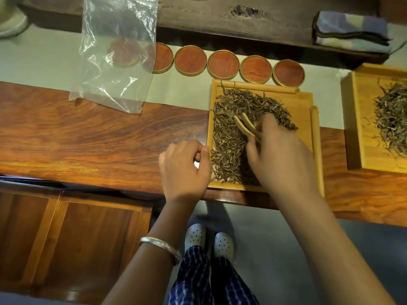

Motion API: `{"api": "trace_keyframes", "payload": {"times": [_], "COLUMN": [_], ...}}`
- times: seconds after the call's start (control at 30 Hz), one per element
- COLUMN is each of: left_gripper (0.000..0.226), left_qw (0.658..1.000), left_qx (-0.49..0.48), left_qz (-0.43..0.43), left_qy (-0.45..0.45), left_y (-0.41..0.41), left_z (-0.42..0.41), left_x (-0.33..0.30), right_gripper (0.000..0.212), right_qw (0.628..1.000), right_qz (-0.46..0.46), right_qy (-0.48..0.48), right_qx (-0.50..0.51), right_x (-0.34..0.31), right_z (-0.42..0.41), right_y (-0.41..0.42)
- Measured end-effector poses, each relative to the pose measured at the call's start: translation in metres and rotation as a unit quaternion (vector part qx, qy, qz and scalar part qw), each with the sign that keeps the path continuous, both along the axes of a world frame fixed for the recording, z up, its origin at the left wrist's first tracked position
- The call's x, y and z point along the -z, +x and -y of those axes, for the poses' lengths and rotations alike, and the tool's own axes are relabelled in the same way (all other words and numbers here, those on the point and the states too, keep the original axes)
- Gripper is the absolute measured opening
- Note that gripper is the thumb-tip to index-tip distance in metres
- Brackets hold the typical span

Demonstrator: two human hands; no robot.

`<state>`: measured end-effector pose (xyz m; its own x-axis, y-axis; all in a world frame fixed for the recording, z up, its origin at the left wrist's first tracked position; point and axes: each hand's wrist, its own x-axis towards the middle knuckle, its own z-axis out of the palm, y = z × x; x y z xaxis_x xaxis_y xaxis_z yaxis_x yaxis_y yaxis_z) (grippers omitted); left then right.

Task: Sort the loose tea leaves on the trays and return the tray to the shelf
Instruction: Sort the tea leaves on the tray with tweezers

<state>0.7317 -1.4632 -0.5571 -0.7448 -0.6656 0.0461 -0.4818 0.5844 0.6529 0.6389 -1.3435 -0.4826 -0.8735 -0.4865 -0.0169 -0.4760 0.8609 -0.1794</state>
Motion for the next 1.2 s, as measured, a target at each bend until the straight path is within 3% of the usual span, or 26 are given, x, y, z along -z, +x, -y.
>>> {"api": "trace_keyframes", "payload": {"times": [0.2, 0.77, 0.93, 1.1, 1.2], "left_gripper": [0.027, 0.026, 0.026, 0.024, 0.024], "left_qw": [1.000, 1.000, 1.000, 1.000, 1.000], "left_qx": [0.001, 0.000, -0.002, -0.001, 0.003], "left_qz": [-0.001, 0.004, -0.004, -0.009, -0.009], "left_qy": [-0.008, -0.011, -0.013, -0.018, -0.024], "left_y": [0.000, 0.000, 0.000, -0.001, 0.000], "left_z": [0.000, 0.000, 0.000, 0.000, 0.000], "left_x": [0.001, 0.001, 0.003, 0.003, 0.003], "right_gripper": [0.023, 0.020, 0.018, 0.017, 0.017], "right_qw": [0.999, 0.999, 0.997, 0.996, 0.995], "right_qz": [-0.033, 0.034, 0.041, 0.083, 0.091], "right_qy": [-0.042, -0.019, -0.069, -0.010, -0.022], "right_qx": [0.009, -0.028, -0.016, -0.032, -0.027], "right_x": [0.004, 0.005, -0.010, -0.006, -0.004], "right_z": [0.015, -0.001, -0.037, -0.041, -0.042], "right_y": [-0.013, 0.004, 0.032, 0.063, 0.065]}}
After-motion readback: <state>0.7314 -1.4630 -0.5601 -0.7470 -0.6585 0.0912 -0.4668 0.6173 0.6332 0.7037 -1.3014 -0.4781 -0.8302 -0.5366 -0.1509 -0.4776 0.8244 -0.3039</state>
